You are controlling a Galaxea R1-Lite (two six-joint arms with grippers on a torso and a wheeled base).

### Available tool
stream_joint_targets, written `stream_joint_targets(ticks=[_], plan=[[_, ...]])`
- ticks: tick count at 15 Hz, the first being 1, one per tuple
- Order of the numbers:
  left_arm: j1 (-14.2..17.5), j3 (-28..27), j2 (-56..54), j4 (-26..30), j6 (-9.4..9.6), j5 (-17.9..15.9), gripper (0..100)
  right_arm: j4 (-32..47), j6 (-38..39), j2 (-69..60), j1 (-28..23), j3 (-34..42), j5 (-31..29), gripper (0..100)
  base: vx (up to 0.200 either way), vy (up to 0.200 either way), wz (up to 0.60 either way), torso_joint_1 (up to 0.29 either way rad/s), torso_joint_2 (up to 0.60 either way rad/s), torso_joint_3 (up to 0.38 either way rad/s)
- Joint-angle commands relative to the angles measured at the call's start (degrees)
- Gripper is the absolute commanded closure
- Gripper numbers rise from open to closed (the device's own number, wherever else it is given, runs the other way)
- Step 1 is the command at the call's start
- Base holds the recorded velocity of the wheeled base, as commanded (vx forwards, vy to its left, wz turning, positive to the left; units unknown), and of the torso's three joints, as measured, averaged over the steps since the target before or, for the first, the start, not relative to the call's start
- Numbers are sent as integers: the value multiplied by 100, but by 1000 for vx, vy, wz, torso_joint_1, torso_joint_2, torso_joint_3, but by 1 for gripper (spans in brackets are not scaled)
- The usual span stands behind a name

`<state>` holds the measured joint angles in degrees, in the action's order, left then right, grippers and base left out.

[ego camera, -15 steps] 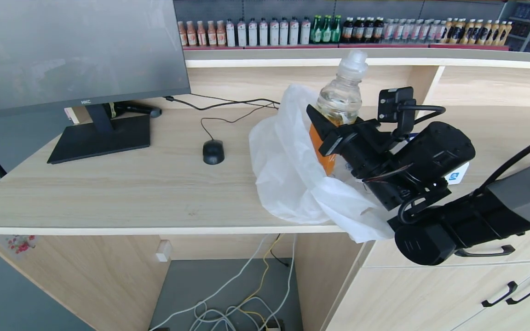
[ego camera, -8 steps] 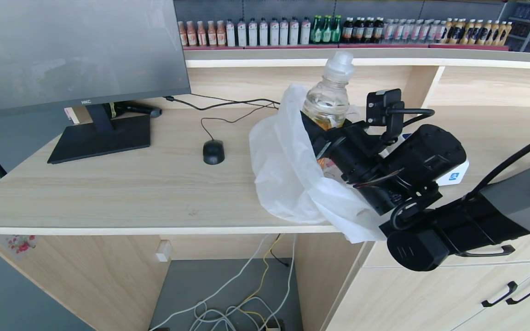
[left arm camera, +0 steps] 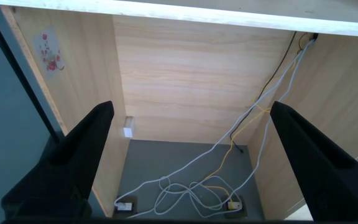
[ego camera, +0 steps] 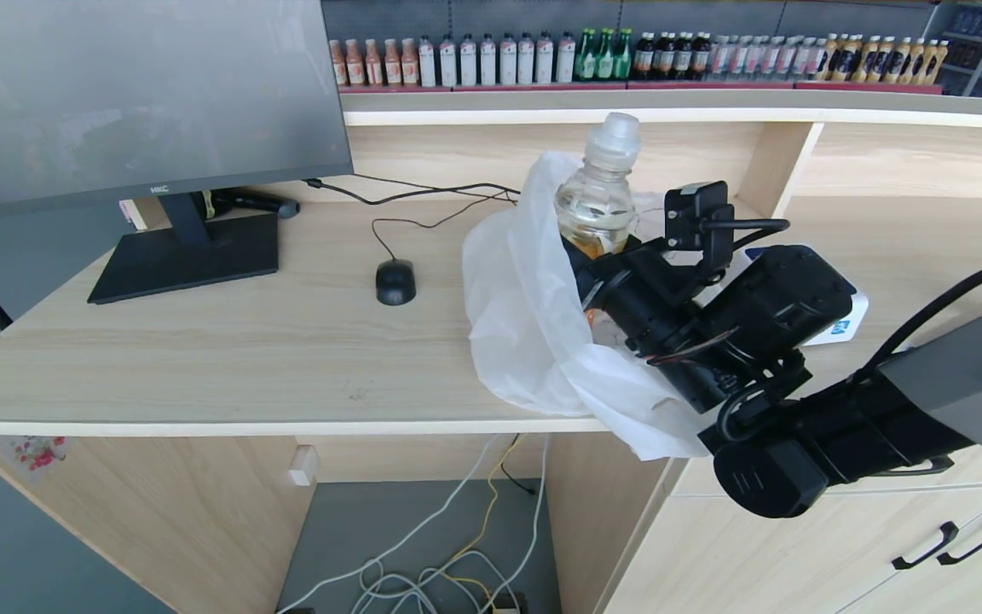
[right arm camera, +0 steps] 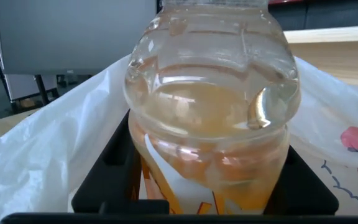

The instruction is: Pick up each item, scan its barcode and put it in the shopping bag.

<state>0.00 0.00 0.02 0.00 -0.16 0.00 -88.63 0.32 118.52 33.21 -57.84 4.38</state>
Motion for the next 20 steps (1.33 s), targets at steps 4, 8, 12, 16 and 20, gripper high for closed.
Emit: stream_joint_targets(ticks=[4, 8, 12, 16, 20], plan=[[-9, 0, -2, 0, -2, 0, 0, 21, -5, 198, -25, 1, 2, 100, 0, 0, 0, 0, 0, 0], [0, 0, -2, 0, -2, 0, 0, 21, 3, 242, -25, 19, 2, 100, 0, 0, 0, 0, 0, 0], [0, 0, -2, 0, -2, 0, 0, -6, -5, 233, -25, 28, 2, 100, 0, 0, 0, 0, 0, 0], [0, 0, -2, 0, -2, 0, 0, -6, -5, 207, -25, 28, -16, 100, 0, 0, 0, 0, 0, 0], [0, 0, -2, 0, -2, 0, 0, -14, 12, 119, -25, 45, -7, 0, 0, 0, 0, 0, 0, 0]])
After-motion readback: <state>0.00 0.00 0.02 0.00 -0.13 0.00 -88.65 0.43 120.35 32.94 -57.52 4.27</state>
